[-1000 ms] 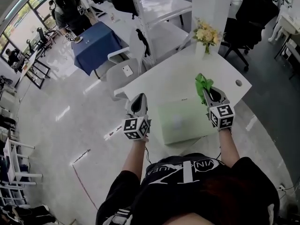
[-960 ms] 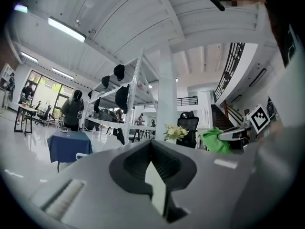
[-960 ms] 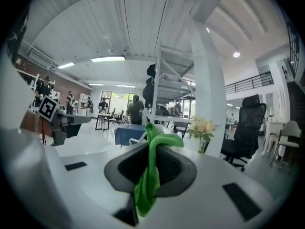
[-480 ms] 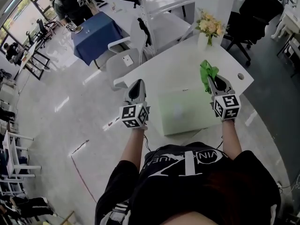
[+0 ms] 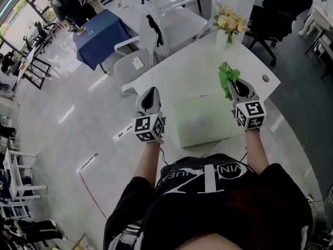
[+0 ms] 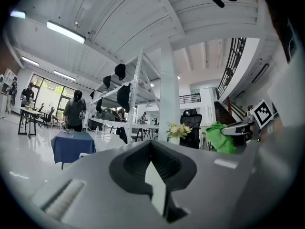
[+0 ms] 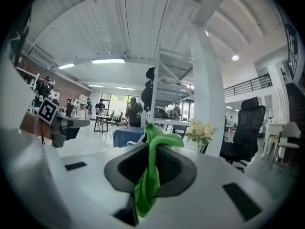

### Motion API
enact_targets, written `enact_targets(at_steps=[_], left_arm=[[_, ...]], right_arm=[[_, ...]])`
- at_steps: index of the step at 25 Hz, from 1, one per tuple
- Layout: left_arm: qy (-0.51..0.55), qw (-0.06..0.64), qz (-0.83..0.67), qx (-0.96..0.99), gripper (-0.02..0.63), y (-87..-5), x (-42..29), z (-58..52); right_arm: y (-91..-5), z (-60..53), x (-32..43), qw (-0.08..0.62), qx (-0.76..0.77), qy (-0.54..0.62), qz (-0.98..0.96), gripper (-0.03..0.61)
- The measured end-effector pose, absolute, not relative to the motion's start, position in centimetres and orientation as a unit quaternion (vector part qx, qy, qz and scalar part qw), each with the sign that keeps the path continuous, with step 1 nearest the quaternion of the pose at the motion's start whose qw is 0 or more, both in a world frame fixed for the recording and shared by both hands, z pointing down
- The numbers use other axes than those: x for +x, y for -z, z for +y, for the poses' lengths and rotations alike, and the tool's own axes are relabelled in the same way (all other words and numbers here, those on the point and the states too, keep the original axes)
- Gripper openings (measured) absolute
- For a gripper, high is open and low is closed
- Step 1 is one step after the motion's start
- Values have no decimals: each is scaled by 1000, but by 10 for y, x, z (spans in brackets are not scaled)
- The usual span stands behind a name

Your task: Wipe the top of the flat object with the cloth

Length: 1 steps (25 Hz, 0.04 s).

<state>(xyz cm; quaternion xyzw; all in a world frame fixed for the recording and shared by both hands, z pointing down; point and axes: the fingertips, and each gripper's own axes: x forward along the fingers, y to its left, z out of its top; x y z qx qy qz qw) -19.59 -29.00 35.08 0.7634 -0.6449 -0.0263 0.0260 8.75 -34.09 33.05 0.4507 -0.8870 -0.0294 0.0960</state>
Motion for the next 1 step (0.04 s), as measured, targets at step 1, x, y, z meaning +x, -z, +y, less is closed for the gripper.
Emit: enact_targets(at_steps=[1], left_arm=[[26,26,-646,763,12,-351,-196,-292]], right_arm=[[-331,-342,88,96,451,29,-887,34]])
